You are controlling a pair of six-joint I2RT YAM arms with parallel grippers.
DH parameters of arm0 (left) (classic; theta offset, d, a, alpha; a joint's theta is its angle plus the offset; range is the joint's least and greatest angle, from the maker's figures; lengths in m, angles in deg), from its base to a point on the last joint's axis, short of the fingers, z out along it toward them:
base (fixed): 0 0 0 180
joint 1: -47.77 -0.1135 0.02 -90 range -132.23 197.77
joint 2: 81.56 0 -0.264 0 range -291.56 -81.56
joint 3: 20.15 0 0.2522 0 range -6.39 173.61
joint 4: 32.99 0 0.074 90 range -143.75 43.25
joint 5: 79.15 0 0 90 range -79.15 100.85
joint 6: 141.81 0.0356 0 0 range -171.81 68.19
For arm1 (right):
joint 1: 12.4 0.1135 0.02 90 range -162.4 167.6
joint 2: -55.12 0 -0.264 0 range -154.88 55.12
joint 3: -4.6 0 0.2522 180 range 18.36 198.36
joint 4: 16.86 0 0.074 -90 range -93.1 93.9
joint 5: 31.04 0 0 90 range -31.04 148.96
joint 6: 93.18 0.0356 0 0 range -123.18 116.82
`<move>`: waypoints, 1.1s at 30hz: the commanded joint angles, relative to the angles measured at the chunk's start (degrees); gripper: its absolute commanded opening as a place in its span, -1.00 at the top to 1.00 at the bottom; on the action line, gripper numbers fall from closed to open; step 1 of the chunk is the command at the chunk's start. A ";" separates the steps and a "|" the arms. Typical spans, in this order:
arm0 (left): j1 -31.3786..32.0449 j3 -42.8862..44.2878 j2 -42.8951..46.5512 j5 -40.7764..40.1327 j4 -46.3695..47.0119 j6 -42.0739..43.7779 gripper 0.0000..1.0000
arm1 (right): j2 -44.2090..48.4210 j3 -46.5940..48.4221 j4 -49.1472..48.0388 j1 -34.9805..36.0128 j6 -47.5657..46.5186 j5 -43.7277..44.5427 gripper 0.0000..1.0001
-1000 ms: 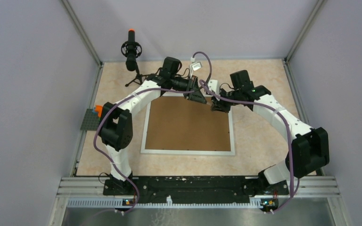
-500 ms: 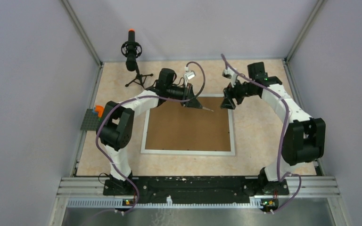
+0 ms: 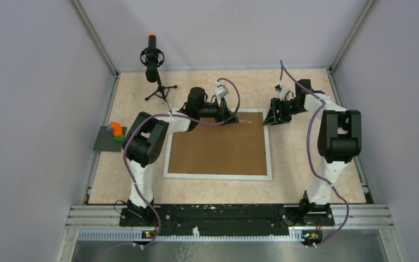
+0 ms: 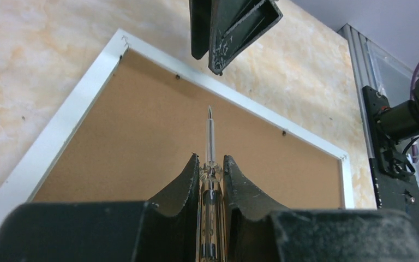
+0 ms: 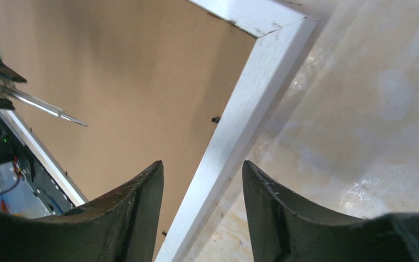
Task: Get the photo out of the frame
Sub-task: Release the photo frame item from the photo frame.
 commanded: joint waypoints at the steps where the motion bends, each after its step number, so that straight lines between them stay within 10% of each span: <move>1: 0.63 2.55 -2.08 -0.21 4.28 2.49 1.00 | -1.42 0.82 -5.00 0.27 5.08 1.74 -0.02; 23: 0.90 -0.77 -1.67 0.57 1.12 7.89 1.00 | -3.29 -8.77 -7.61 8.33 -0.91 7.86 0.95; 33: 0.89 -1.46 -1.98 -1.14 0.64 9.51 1.00 | -2.27 -12.94 -7.32 10.34 -1.08 9.21 0.97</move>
